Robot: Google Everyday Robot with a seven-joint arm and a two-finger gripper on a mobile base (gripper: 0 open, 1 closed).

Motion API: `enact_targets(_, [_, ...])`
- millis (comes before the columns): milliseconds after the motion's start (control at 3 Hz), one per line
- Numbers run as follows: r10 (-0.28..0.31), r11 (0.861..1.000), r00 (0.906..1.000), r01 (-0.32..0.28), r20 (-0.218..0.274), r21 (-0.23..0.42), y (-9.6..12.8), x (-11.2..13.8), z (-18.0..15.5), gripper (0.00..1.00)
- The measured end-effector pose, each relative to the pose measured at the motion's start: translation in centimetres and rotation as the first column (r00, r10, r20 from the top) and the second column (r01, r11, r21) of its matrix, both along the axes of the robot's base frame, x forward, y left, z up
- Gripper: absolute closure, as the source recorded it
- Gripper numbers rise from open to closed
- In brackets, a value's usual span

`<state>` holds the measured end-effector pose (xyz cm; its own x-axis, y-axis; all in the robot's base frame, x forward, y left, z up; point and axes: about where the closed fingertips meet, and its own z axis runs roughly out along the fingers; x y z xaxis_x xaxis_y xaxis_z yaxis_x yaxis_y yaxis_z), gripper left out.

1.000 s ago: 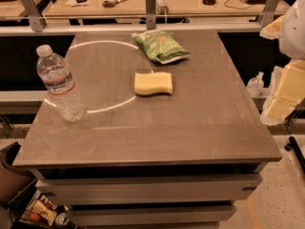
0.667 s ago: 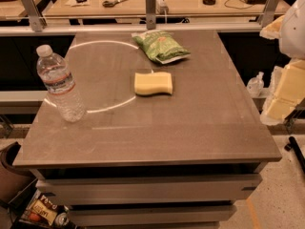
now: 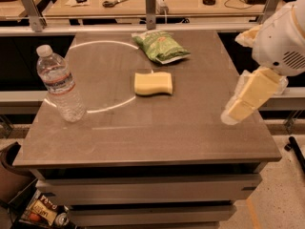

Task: Knock water bottle over

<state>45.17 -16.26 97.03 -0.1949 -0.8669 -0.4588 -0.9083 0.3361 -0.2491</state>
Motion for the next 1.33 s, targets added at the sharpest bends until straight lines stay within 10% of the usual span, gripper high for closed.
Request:
enact_targets(333, [-0.006,0.985,0.9992,-0.001,0.04,0.175,4.0,1.0,-1.1,0.0])
enact_targets(1333, [0.021,0.848,0.9914,-0.086,0.129,0.523,15.5,4.4,-2.2,0.0])
